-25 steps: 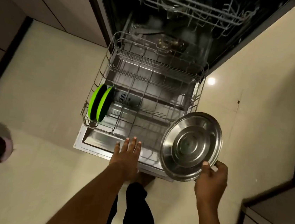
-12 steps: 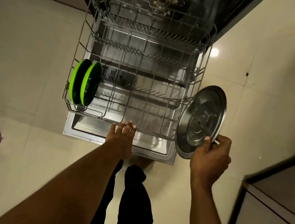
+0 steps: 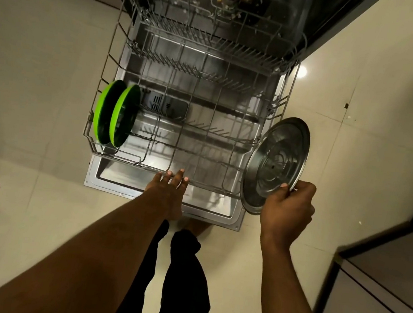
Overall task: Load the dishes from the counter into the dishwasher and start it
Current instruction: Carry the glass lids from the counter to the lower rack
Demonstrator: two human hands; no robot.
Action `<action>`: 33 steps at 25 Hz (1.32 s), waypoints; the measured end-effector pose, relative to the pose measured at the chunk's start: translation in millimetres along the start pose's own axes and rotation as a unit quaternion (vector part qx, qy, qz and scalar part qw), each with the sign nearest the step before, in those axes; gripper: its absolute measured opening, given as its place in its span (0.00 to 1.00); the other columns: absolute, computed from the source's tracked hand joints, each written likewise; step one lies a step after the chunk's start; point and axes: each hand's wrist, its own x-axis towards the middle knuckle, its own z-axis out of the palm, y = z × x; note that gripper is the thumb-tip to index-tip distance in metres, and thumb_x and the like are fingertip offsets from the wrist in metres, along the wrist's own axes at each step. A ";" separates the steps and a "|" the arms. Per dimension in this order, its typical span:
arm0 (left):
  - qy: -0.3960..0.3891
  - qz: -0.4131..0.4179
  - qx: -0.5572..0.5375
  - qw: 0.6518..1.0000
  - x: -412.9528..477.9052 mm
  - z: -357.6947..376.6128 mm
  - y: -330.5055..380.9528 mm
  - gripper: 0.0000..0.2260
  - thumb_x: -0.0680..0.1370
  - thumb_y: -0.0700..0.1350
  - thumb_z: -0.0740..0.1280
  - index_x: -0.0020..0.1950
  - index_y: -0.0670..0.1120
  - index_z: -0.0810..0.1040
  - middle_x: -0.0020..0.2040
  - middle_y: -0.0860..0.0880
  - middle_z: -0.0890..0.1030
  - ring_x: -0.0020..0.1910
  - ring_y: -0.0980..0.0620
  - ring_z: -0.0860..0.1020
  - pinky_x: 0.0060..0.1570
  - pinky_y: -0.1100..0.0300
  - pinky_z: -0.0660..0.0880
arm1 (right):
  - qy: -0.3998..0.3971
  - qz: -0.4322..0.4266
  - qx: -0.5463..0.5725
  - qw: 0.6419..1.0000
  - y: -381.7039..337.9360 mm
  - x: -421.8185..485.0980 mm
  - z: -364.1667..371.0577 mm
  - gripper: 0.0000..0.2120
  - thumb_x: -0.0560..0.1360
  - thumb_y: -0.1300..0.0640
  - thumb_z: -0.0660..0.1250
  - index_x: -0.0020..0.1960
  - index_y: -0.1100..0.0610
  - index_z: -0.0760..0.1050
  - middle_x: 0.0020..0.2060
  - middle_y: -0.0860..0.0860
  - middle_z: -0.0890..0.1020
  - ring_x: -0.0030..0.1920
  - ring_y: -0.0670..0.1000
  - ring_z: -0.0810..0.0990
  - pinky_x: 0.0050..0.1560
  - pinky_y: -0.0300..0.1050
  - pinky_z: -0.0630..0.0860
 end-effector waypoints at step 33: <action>0.018 0.010 -0.013 1.000 -10.6 -1.3 -2.9 0.37 0.81 0.53 0.58 0.80 0.46 0.37 0.79 0.44 0.34 0.79 0.42 0.40 0.76 0.42 0.41 | -0.031 -0.061 -0.095 0.993 -5.7 10.9 34.9 0.31 0.73 0.61 0.71 0.72 0.59 0.63 0.68 0.58 0.72 0.68 0.60 0.72 0.63 0.56 0.74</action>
